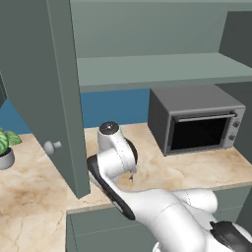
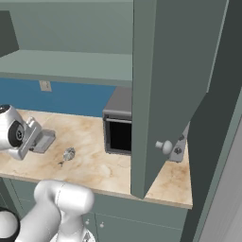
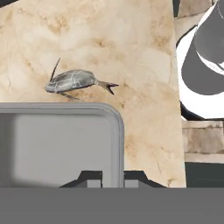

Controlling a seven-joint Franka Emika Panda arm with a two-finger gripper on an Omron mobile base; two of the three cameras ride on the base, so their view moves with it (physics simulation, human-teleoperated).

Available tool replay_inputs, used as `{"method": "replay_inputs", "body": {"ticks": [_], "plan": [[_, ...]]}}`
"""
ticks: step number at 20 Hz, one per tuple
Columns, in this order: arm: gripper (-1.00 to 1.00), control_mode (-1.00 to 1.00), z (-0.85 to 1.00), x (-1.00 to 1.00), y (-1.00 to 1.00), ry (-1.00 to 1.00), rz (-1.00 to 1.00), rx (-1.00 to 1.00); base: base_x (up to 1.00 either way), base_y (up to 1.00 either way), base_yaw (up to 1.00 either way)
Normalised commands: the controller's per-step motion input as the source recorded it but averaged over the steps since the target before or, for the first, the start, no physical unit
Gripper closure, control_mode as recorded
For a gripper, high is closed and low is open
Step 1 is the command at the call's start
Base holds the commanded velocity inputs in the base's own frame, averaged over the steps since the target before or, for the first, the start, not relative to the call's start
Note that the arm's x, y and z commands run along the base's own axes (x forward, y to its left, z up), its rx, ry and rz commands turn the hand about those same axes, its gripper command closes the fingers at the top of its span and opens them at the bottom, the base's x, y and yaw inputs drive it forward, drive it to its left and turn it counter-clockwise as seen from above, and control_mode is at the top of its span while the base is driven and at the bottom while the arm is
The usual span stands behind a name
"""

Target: Retrieve the tupperware from the cabinet, then place the raw meat into the tupperware to avoid contamination.

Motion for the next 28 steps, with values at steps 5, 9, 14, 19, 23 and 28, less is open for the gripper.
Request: {"method": "replay_inputs", "body": {"ticks": [5,9,14,19,23,28], "plan": [[1.0,-1.0,-0.42,0.22,0.12,0.03,0.0,-0.07,0.0,0.0,0.0],[1.0,-1.0,-0.21,0.16,0.1,0.0,-0.02,-0.12,0.0,0.0,0.0],[1.0,-1.0,-0.12,0.05,0.01,0.0,-0.03,-0.02,0.0,0.0,0.0],[1.0,-1.0,-0.18,0.06,0.0,0.05,-0.03,0.0,0.0,0.0,0.0],[1.0,-1.0,-0.24,0.03,0.0,0.01,-0.01,0.03,0.0,0.0,0.0],[1.0,-1.0,-0.26,0.02,0.0,0.0,0.0,0.03,0.0,0.0,0.0]]}}
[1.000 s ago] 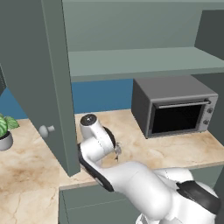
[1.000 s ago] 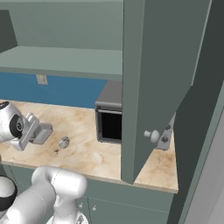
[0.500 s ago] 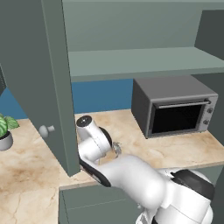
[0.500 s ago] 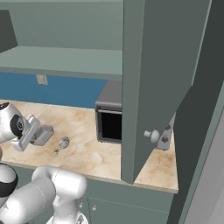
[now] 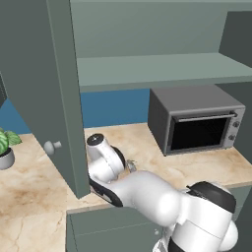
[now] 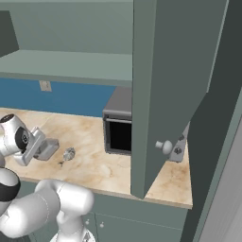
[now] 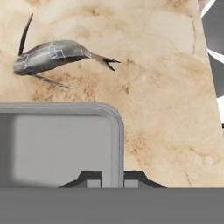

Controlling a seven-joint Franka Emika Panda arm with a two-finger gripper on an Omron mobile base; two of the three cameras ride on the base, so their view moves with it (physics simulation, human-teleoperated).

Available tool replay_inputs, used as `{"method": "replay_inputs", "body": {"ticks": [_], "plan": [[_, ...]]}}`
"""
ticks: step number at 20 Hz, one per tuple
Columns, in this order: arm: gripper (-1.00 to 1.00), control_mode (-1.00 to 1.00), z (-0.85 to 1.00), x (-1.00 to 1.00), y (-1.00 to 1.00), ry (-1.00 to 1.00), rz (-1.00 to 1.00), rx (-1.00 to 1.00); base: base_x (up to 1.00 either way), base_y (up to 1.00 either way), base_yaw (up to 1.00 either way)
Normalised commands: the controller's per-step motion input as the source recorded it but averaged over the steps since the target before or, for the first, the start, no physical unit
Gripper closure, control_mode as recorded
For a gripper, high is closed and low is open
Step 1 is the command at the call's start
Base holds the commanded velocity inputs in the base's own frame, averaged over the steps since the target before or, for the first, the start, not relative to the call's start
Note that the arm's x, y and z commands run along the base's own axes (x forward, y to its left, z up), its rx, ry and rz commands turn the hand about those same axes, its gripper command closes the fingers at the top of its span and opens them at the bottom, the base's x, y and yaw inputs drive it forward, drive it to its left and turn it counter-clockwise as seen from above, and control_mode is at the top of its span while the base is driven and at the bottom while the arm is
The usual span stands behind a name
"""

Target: Retrieve the tupperware from the cabinet, then place the raw meat into the tupperware to avoid contamination.

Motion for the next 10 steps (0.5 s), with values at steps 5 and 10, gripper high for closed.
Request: {"method": "replay_inputs", "body": {"ticks": [5,10], "plan": [[1.0,-1.0,-0.25,0.07,0.0,-0.07,0.0,0.0,0.0,0.0,0.0],[1.0,-1.0,-0.25,0.12,0.0,-0.05,0.0,0.0,0.0,0.0,0.0]]}}
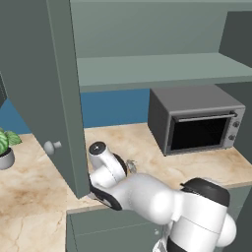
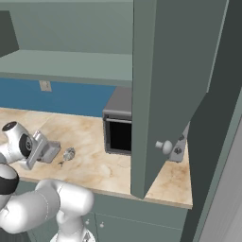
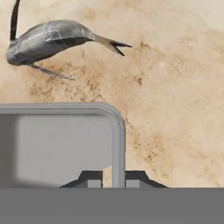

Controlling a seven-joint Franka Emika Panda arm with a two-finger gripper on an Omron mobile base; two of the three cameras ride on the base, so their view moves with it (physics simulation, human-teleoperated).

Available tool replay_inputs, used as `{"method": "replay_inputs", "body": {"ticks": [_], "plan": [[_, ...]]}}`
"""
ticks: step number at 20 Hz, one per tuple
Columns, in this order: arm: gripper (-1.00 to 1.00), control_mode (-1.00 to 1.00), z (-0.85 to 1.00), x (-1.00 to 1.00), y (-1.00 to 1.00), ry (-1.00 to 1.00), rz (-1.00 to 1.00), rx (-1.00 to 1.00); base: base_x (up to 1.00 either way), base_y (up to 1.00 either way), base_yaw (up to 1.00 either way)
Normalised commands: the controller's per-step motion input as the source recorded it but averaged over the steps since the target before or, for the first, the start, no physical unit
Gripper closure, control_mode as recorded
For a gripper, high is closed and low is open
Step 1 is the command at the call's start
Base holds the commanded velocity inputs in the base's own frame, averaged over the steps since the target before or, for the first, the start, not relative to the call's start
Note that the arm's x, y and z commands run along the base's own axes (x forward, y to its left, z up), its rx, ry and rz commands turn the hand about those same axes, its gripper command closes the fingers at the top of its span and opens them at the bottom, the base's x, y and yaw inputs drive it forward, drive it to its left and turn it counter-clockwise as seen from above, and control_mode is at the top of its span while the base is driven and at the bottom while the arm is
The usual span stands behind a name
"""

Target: Retrieve the tupperware from the cabinet, then place the raw meat into the tupperware to avoid contamination.

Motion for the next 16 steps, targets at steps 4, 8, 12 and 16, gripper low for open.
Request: {"method": "replay_inputs", "body": {"ticks": [4,8,12,16], "plan": [[1.0,-1.0,-0.2,0.09,0.0,-0.03,0.0,0.0,0.0,0.0,0.0],[1.0,-1.0,-0.12,0.07,0.0,-0.02,0.0,0.01,0.0,0.0,0.0],[1.0,-1.0,-0.12,0.06,0.0,-0.01,0.0,0.01,0.0,0.0,0.0],[-1.0,-1.0,-0.13,0.07,0.0,0.0,0.0,0.02,0.0,0.0,0.0]]}}
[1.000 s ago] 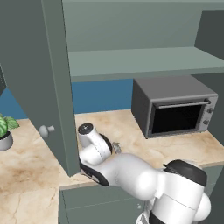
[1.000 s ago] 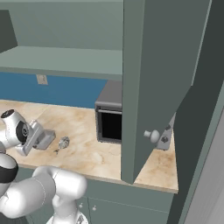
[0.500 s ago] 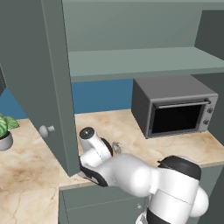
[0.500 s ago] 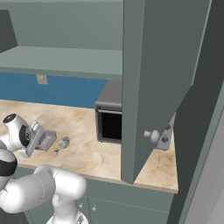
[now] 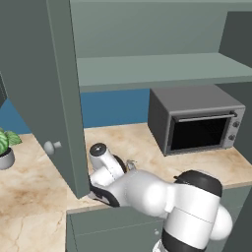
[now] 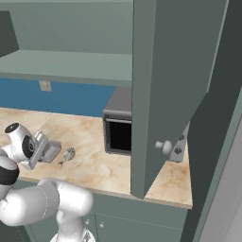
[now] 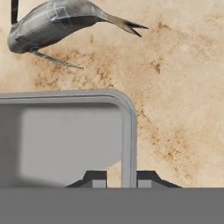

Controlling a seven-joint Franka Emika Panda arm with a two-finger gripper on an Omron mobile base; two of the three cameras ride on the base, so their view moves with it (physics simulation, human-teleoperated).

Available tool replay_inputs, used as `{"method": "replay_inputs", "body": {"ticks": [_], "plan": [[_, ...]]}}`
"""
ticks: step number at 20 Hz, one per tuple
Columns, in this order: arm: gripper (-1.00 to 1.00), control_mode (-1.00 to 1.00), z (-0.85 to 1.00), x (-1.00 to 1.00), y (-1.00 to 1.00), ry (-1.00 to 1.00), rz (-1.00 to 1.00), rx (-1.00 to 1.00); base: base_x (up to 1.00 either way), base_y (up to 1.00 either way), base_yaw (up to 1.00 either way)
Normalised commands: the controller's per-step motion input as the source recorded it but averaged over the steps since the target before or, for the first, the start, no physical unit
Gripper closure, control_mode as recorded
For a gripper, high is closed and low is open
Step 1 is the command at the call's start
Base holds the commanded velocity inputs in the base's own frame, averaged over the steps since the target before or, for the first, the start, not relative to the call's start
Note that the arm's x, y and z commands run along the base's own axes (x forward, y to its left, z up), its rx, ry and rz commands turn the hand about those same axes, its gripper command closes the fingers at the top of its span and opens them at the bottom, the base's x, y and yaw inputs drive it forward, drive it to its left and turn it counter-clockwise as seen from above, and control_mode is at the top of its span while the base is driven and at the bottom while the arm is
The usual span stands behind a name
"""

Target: Retrieve the tupperware from the cabinet, then place the raw meat into the tupperware to avoid contamination.

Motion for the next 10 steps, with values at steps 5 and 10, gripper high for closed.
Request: {"method": "replay_inputs", "body": {"ticks": [5,10], "plan": [[-1.0,-1.0,-0.06,0.01,0.0,0.0,0.0,0.01,0.0,0.0,0.0],[-1.0,-1.0,-0.02,0.0,0.0,0.0,0.0,0.0,0.0,0.0,0.0]]}}
